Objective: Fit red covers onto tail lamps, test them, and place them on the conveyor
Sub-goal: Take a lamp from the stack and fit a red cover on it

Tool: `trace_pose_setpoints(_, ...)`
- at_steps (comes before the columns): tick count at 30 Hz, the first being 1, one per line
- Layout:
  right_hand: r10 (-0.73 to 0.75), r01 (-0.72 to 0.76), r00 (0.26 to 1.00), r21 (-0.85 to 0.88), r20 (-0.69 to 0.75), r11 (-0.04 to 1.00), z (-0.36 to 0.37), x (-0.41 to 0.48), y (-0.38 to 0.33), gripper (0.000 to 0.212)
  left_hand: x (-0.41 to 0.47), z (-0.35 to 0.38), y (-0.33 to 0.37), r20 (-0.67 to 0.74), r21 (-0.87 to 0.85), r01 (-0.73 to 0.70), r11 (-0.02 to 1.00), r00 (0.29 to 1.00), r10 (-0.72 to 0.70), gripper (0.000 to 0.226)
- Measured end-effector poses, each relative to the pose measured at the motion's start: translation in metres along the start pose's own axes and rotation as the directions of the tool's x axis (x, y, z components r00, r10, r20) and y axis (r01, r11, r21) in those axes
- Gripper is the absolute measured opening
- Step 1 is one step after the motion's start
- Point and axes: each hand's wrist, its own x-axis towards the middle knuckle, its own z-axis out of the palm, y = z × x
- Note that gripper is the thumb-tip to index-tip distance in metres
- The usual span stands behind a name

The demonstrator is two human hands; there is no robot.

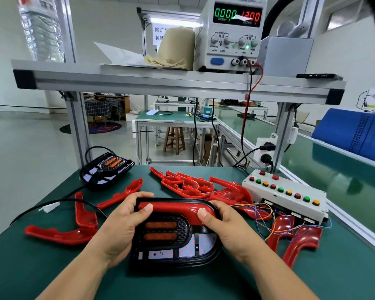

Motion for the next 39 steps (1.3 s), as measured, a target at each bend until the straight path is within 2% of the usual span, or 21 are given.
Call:
trace_pose_setpoints(7,-0.071,0.069,0.997,-0.12,-0.017,0.99,-0.002,0.0,0.0,0.048,0.0,0.002,-0.001,0.001,0.0,-0.02,1.0,1.0,0.02,0.024)
trace_pose_setpoints(12,-0.014,0.013,0.999,-0.018,-0.03,1.0,-0.001,-0.001,0.002,0.046,-0.001,0.001,-0.002,0.025,0.022,-0.018,1.0,1.0,0.018,0.026)
trace_pose_setpoints(17,-0.052,0.04,0.99,-0.089,-0.131,0.995,-0.001,0.003,0.007,0.052,-0.002,0.005,-0.005,0.079,0.02,0.001,1.0,0.997,-0.002,0.039)
trace_pose_setpoints(25,-0.103,0.092,0.988,-0.102,-0.117,0.991,-0.001,0.003,0.009,0.048,0.002,0.012,-0.01,-0.041,0.009,-0.05,0.999,0.998,0.051,0.022)
trace_pose_setpoints(30,-0.107,0.101,0.989,-0.062,-0.106,0.993,0.001,0.003,0.01,0.037,0.005,0.014,-0.011,-0.092,0.027,-0.083,0.996,0.992,0.085,0.01)
trace_pose_setpoints(33,-0.108,0.102,0.989,-0.06,-0.102,0.993,0.0,0.004,0.011,0.034,0.006,0.014,-0.011,-0.109,0.029,-0.083,0.996,0.99,0.086,0.016)
trace_pose_setpoints(39,-0.01,0.011,0.999,0.015,-0.048,1.0,-0.007,0.008,0.014,0.05,0.008,0.009,-0.012,-0.121,0.032,-0.04,0.999,0.992,0.044,0.024)
